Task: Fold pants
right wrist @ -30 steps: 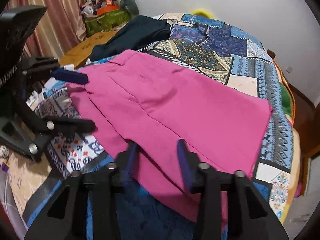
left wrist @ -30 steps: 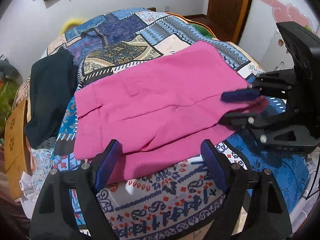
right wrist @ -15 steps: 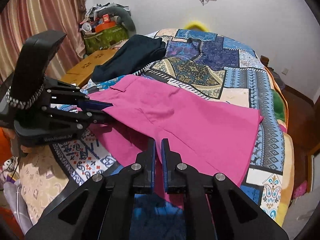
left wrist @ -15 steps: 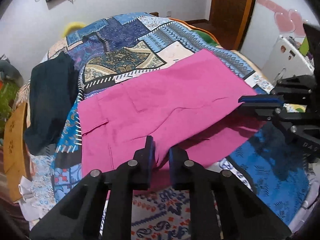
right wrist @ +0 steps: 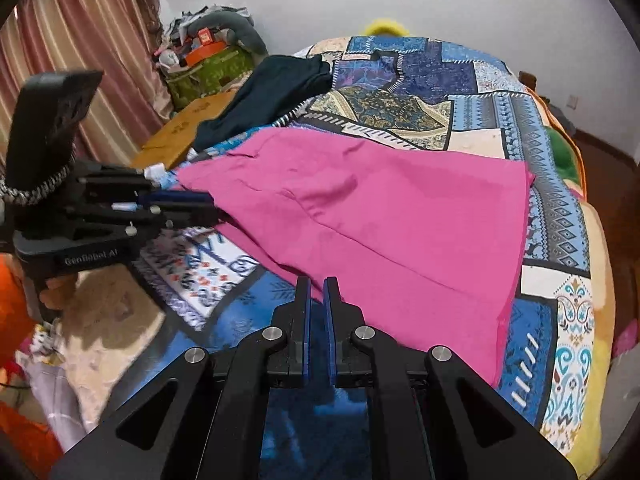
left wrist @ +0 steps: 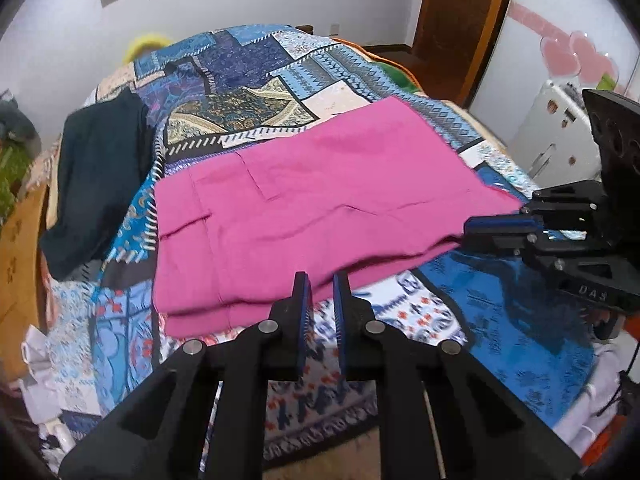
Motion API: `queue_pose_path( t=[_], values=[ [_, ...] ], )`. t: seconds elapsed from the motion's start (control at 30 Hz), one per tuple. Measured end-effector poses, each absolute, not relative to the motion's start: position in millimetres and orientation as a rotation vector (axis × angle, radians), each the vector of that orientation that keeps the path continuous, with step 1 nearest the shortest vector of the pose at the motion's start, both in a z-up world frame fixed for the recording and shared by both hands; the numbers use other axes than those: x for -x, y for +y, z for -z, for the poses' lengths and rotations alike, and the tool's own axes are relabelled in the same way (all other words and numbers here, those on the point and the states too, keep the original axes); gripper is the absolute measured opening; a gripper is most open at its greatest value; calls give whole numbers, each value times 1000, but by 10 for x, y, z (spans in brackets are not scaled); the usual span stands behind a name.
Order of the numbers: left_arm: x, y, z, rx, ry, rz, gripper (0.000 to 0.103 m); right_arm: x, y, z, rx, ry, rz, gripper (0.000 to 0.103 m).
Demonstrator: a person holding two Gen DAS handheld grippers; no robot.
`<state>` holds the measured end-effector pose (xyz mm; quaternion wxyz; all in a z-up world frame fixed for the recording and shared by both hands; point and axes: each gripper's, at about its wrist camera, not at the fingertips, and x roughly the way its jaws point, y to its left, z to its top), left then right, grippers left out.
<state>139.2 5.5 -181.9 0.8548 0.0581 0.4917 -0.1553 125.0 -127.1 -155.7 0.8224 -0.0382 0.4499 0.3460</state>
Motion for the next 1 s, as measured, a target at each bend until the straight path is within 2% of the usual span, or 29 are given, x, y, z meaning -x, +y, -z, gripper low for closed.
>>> queue_pose_path(
  t=[0.2, 0.4, 0.73, 0.77, 0.87, 1.0],
  values=[
    [-1398, 182, 1625, -85, 1002, 291, 12, -1307, -1343, 1306, -1, 901, -720, 8],
    [-1769, 475, 1498, 2, 997, 204, 25, -1584, -1287, 1332, -79, 914, -651, 21],
    [-2087, 578, 2018, 35, 1165, 181, 27, -1783, -1033, 1806, -101, 1115, -684, 23],
    [-2055, 591, 2078, 22, 1164, 170, 28, -1765, -1036, 1869, -83, 1135, -683, 23],
    [-1943, 690, 2125, 43, 1125, 184, 34, -1658, -1111, 1902, -32, 1095, -689, 33],
    [-1816, 682, 2074, -8, 1092, 177, 35, -1615, -1310, 1893, -2, 1102, -657, 34]
  ],
)
